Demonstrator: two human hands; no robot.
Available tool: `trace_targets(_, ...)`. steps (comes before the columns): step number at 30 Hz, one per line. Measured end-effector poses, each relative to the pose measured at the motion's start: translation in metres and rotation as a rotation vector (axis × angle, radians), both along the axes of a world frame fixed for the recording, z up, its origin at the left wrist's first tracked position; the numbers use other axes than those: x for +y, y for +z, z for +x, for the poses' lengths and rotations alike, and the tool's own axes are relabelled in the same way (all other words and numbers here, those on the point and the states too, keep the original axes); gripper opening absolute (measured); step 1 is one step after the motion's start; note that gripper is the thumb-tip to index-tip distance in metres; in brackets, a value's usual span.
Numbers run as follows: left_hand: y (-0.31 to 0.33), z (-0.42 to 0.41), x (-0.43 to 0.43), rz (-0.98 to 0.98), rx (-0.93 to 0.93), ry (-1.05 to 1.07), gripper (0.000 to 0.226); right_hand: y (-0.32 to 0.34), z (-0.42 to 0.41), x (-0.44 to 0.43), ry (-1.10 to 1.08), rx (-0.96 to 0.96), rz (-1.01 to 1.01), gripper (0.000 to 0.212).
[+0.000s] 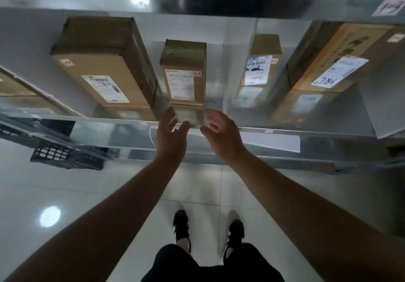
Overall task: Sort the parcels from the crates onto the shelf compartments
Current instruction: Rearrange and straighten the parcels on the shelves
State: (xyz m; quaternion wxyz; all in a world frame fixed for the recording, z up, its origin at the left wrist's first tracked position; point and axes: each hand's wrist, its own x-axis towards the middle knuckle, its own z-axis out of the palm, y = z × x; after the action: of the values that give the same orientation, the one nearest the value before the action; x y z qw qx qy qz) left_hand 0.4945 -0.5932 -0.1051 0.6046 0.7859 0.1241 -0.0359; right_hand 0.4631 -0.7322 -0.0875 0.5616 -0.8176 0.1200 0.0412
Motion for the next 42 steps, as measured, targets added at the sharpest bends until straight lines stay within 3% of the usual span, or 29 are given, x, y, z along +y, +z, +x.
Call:
trace_targets(6,-0.009,0.074,0.034,0.078,0.025,-0.144,0.075,-0.008,0.064,0.029,-0.189,0.043,-0.027,0.070)
trace_targets(10,-0.013,0.124,0.031,-0.043,0.141,-0.108,0.095,-0.009,0.098,0.038,-0.335,0.166,-0.023,0.089)
trace_targets(13,-0.018,0.145,0.025,-0.062,0.224,-0.141,0.098,-0.019,0.119,0.038,-0.358,0.190,-0.012,0.079)
trace_targets(17,-0.034,0.153,0.019,-0.023,0.213,-0.194,0.075,-0.031,0.131,0.037,-0.327,0.076,-0.036,0.051)
trace_targets(22,-0.032,0.175,0.008,0.005,0.180,-0.255,0.088,-0.035,0.158,0.027,-0.330,0.070,-0.051,0.078)
trace_targets(25,-0.028,0.191,-0.001,0.014,0.149,-0.283,0.092,-0.035,0.178,0.021,-0.354,0.074,-0.039,0.081)
trace_targets(32,-0.034,0.219,-0.017,0.073,0.052,-0.284,0.073,-0.035,0.207,0.017,-0.405,0.063,-0.010,0.086)
trace_targets(35,-0.036,0.222,-0.014,0.091,0.073,-0.291,0.087,-0.035,0.208,0.017,-0.405,0.078,0.025,0.094)
trace_targets(38,-0.025,0.203,-0.002,0.035,0.137,-0.256,0.110,-0.038,0.185,0.021,-0.494,0.109,0.051,0.087)
trace_targets(42,-0.028,0.127,0.035,0.004,0.081,-0.265,0.103,-0.046,0.121,0.040,-0.484,0.114,0.184,0.081)
